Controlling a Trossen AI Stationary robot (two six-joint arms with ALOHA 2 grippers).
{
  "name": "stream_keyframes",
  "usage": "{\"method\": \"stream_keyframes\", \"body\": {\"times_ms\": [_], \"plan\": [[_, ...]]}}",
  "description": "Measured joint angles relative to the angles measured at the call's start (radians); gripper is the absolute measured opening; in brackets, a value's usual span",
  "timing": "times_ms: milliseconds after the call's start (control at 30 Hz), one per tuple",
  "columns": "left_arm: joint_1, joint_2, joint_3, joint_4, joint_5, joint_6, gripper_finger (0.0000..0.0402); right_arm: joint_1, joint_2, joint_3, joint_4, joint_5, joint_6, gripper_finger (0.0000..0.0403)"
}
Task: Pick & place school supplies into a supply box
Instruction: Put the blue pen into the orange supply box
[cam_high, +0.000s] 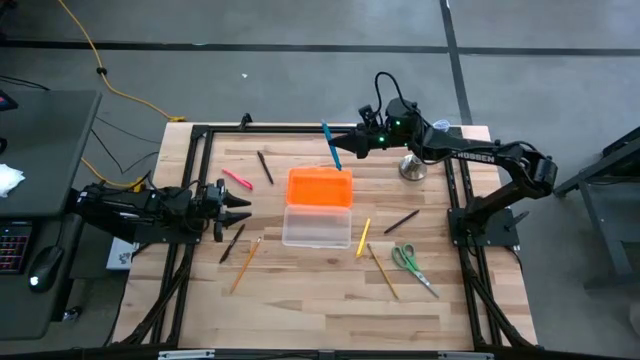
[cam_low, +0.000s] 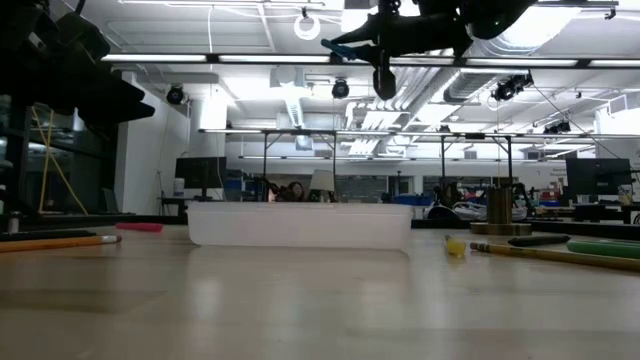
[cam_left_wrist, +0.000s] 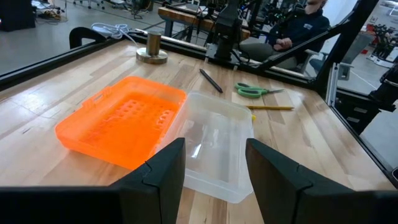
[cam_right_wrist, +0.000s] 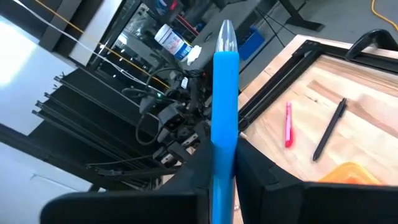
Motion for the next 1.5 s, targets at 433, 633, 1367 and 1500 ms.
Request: {"method": "stream_keyframes", "body": {"times_ms": [433, 633, 1367, 1500], "plan": [[0.0, 0.0, 0.0, 0.0, 0.007, 0.0, 0.02, 0.007, 0.0, 0.0, 0.04, -0.014, -0.014, 0.0028], [0.0, 0.0, 0.0, 0.0, 0.008, 0.0, 0.02, 0.064, 0.0, 0.0, 0.069, -0.019, -0.063, 0.0026], [0.0, 0.0, 0.0, 0.0, 0.011, 0.0, 0.02, 0.231, 0.0, 0.0, 0.275, 0.004, -0.136, 0.0028], [0.0, 0.0, 0.0, 0.0, 0.011, 0.0, 0.02, 0.232, 0.0, 0.0, 0.276, 0.007, -0.14, 0.0029]]}}
